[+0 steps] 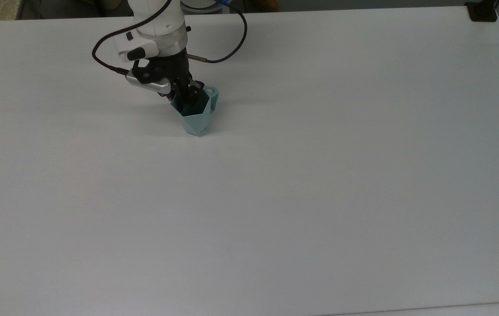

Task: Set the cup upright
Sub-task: 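Lower the upright cup onto the table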

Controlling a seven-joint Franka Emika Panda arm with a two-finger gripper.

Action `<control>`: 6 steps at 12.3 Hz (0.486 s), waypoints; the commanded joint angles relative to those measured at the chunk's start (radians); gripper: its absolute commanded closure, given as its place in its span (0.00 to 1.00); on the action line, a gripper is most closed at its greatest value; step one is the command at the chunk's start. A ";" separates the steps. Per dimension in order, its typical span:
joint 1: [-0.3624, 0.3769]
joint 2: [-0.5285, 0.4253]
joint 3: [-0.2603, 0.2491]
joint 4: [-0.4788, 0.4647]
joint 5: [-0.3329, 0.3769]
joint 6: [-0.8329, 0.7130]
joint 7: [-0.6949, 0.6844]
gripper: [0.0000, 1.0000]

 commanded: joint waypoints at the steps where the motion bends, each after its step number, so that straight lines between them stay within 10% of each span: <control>1: 0.008 0.010 -0.005 -0.003 0.028 0.029 -0.014 1.00; 5: 0.009 0.018 -0.005 0.004 0.029 0.028 -0.010 1.00; 6: 0.004 0.013 -0.003 0.013 0.031 0.014 -0.010 0.58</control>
